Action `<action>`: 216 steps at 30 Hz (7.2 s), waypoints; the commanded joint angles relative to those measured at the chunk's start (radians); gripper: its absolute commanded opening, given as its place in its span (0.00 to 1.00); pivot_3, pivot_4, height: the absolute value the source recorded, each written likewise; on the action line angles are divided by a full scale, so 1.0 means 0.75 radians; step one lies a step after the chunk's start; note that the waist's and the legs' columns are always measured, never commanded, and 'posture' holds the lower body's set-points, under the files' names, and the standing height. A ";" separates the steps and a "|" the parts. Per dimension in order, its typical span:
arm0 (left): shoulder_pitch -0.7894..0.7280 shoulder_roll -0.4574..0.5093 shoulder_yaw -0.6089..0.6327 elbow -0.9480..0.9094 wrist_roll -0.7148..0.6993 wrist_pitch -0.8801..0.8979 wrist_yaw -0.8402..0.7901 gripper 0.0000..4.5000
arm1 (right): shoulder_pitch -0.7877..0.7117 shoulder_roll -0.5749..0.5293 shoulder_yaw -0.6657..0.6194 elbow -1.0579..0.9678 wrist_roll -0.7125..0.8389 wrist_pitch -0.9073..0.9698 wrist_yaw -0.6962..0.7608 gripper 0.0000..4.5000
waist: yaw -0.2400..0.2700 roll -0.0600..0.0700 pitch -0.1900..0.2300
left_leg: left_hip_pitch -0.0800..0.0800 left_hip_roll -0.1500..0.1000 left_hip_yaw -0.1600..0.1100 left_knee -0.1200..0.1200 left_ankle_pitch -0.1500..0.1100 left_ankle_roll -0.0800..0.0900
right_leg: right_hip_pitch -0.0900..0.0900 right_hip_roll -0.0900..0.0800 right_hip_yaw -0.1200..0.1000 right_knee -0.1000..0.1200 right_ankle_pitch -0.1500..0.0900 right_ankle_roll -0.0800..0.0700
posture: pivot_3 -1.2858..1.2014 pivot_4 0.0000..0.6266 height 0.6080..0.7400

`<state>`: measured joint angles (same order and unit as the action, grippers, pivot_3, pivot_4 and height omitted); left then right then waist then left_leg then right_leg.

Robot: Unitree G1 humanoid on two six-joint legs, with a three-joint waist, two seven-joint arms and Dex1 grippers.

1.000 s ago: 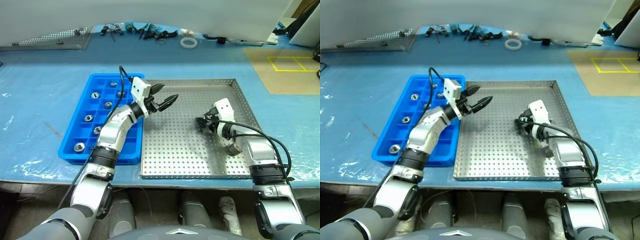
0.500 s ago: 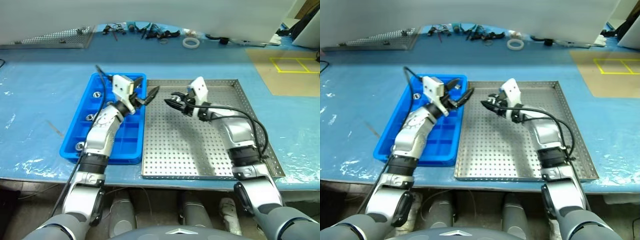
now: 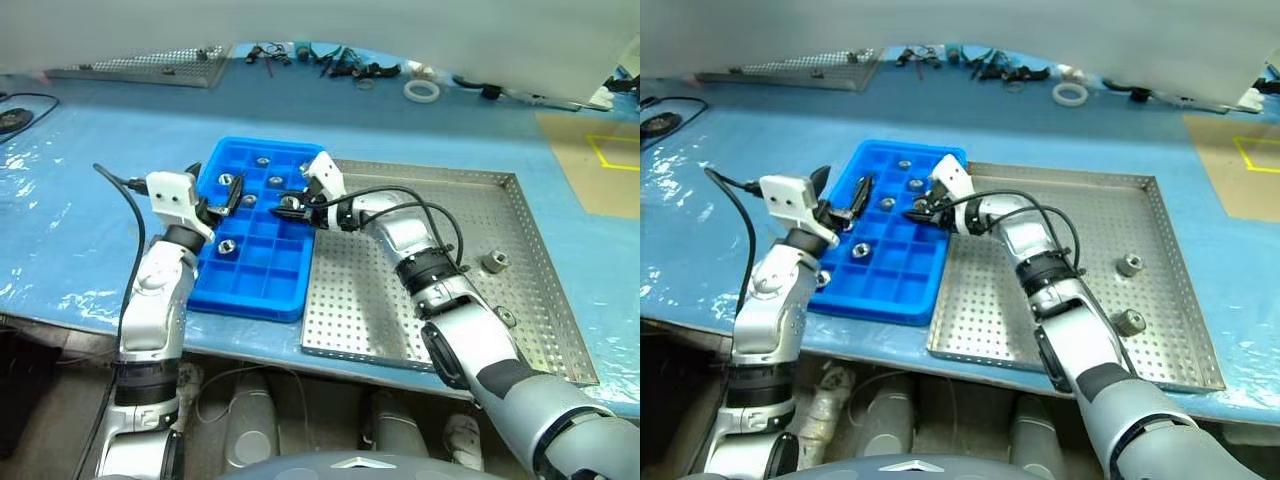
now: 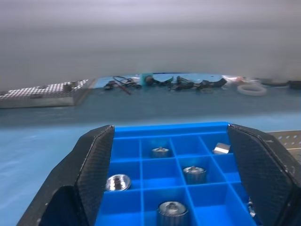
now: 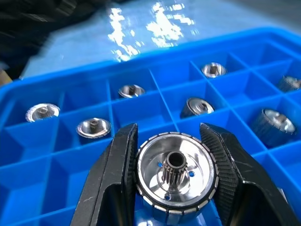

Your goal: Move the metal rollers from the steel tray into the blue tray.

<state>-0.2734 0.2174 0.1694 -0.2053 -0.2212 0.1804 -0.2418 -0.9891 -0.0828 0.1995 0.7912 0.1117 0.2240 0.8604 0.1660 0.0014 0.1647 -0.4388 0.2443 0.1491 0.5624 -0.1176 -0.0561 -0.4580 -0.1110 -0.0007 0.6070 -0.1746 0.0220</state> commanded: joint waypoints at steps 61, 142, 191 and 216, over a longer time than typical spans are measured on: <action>-0.486 -0.213 -0.339 0.688 -0.112 -0.262 -0.733 0.90 | 0.867 -0.594 -0.647 -0.998 0.130 0.703 -0.518 0.88 | -0.174 0.001 0.001 | 0.015 -0.001 0.017 0.001 -0.001 0.002 | 0.004 0.002 0.018 -0.001 -0.001 0.001 | 0.42 0.24 1.00; -0.346 0.012 -0.232 0.459 -0.176 -0.145 -0.678 0.90 | 0.724 -0.518 -0.191 -1.219 0.357 0.510 0.009 0.81 | -0.165 0.000 0.001 | 0.021 -0.003 0.035 -0.006 -0.005 0.008 | -0.002 0.002 0.035 -0.005 -0.004 0.009 | 0.49 0.24 1.00; 0.182 0.147 0.105 -0.230 -0.131 0.081 -0.033 0.90 | 0.198 -0.053 0.192 -0.375 0.046 0.052 0.374 0.37 | 0.072 -0.008 0.001 | -0.002 0.000 0.003 -0.006 -0.001 0.001 | -0.006 0.001 0.004 0.000 -0.004 0.002 | 0.70 0.24 1.00; -0.123 0.138 -0.105 0.109 -0.229 -0.014 -0.429 0.90 | 0.445 -0.190 -0.021 -0.787 0.118 0.273 0.123 0.96 | 0.068 -0.006 0.000 | 0.001 -0.004 0.000 0.001 0.001 -0.002 | 0.006 0.000 0.006 0.000 -0.003 0.003 | 0.54 0.24 1.00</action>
<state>-0.3408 0.3250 0.1044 -0.1306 -0.3710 0.1967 -0.5217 -0.6712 -0.2045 0.2388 0.2630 0.1671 0.4043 0.9740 0.2169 -0.0035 0.1651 -0.4377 0.2408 0.1491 0.5637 -0.1170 -0.0577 -0.4532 -0.1116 0.0044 0.6073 -0.1769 0.0247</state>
